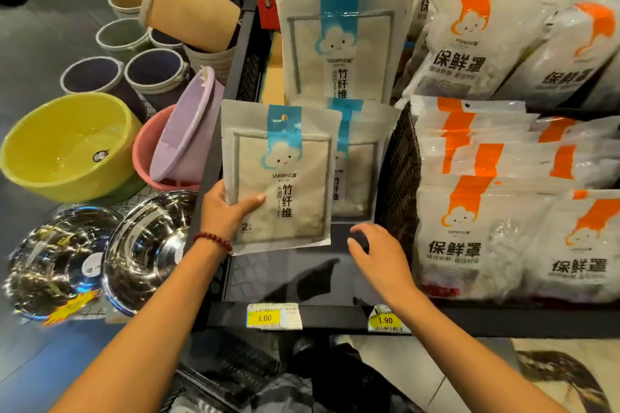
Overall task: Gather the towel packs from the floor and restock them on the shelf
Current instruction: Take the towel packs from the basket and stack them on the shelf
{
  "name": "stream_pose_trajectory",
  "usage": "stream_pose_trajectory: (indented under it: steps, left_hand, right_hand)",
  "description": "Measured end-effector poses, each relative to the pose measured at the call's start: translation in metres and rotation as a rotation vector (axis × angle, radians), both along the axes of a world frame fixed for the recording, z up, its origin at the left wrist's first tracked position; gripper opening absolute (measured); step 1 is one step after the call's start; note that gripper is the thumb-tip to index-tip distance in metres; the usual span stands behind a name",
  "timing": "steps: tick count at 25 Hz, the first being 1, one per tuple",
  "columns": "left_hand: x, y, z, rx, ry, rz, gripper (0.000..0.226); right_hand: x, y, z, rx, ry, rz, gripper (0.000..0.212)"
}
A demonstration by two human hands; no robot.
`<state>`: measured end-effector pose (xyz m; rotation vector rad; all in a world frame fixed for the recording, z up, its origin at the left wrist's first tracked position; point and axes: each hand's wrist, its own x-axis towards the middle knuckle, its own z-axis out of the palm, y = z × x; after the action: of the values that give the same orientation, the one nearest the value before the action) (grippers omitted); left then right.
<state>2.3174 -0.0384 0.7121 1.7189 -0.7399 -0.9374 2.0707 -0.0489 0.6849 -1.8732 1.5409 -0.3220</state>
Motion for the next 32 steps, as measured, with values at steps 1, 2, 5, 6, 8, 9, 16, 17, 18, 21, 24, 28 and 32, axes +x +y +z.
stream_pose_trajectory:
  steps: [1,2,5,6,8,9,16,17,18,21,24,28,32]
  left_hand:
    - [-0.007,-0.003,-0.004,-0.008,0.005,-0.023,0.03]
    - [-0.014,-0.006,-0.009,-0.013,0.01,-0.047,0.03]
    - [-0.036,-0.014,-0.026,0.0,0.009,-0.103,0.027]
    - [-0.044,-0.017,-0.033,0.008,0.027,-0.115,0.027]
    - [-0.057,-0.024,-0.049,0.009,0.055,-0.128,0.028]
    - [-0.062,-0.029,-0.056,0.005,0.06,-0.131,0.028]
    - [-0.079,-0.064,-0.101,0.112,-0.037,0.127,0.03]
    - [-0.079,-0.067,-0.109,0.159,-0.043,0.175,0.031]
    - [-0.08,-0.067,-0.114,0.185,-0.018,0.198,0.032]
    - [-0.081,-0.064,-0.115,0.123,0.069,0.174,0.029]
    - [-0.081,-0.066,-0.11,0.026,0.022,0.098,0.02]
    - [-0.079,-0.079,-0.111,0.024,0.002,0.099,0.028]
    - [-0.078,-0.078,-0.121,0.095,-0.183,0.042,0.019]
  right_hand:
    - [-0.003,0.016,0.001,-0.01,0.067,0.037,0.027]
    - [-0.006,0.029,0.001,-0.012,0.133,0.065,0.025]
    - [-0.009,0.049,-0.007,-0.049,0.34,0.082,0.033]
    - [-0.009,0.053,-0.011,-0.116,0.403,0.068,0.038]
    - [-0.008,0.058,-0.013,-0.206,0.463,0.075,0.049]
    - [-0.007,0.058,-0.015,-0.252,0.465,0.054,0.052]
    - [-0.005,0.055,-0.023,-0.322,0.449,-0.027,0.041]
    - [-0.006,0.055,-0.025,-0.325,0.441,-0.025,0.041]
    - [-0.006,0.055,-0.028,-0.332,0.439,-0.025,0.041]
    - [-0.006,0.056,-0.028,-0.344,0.447,-0.04,0.042]
    - [-0.006,0.057,-0.028,-0.353,0.448,-0.034,0.041]
    - [-0.003,0.056,-0.026,-0.332,0.474,-0.016,0.046]
    - [-0.001,0.056,-0.025,-0.314,0.462,-0.01,0.049]
